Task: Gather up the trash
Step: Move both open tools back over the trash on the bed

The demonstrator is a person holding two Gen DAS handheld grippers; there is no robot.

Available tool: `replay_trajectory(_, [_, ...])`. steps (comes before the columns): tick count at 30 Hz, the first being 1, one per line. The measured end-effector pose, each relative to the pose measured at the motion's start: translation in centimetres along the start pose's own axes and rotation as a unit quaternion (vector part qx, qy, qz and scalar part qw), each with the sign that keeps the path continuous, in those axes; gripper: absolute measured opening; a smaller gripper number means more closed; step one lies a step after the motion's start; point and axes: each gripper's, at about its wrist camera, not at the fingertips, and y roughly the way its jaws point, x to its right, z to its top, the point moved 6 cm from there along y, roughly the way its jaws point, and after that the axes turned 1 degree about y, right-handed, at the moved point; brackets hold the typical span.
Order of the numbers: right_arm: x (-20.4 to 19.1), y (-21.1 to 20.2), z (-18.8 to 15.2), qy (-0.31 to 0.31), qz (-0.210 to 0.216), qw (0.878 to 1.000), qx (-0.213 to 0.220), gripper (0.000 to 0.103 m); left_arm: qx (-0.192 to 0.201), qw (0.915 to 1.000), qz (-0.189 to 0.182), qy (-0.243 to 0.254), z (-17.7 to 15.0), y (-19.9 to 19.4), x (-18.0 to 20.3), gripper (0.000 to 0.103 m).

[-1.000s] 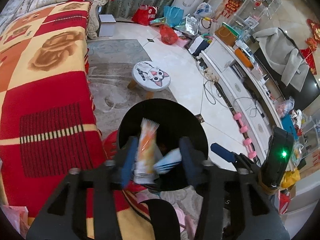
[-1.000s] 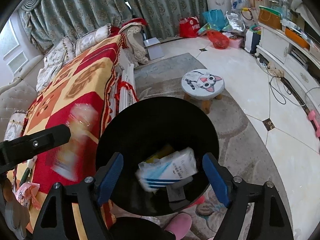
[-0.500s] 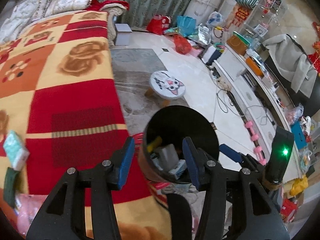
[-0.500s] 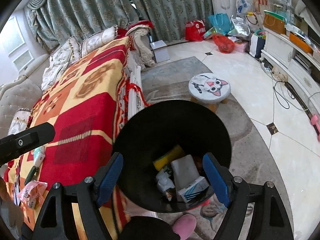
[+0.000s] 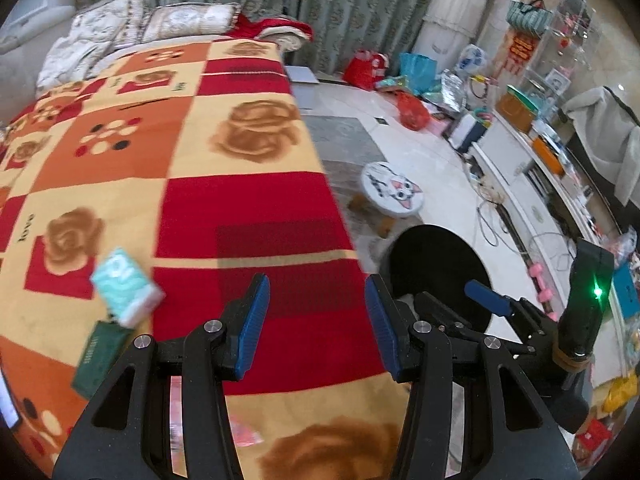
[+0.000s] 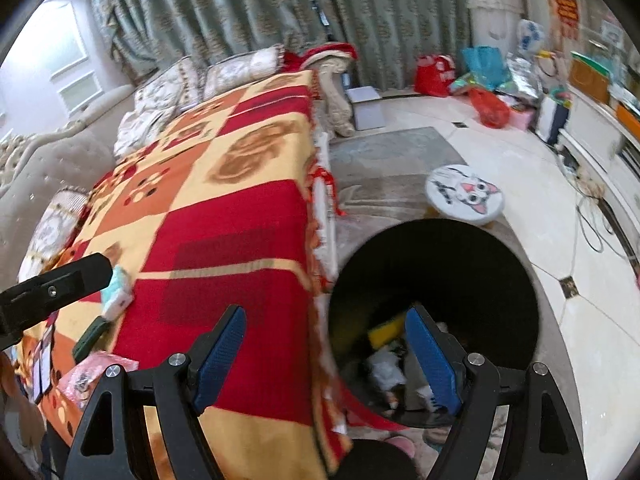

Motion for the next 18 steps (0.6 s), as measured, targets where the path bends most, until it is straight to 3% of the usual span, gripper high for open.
replay_trajectory(18, [-12.6,4.2,-1.7,-0.109,0.075,0.99,-0.054,0.08,-0.027,0.9935,0.072,-0.084,-3.7,-3.2,-15.4,0.049])
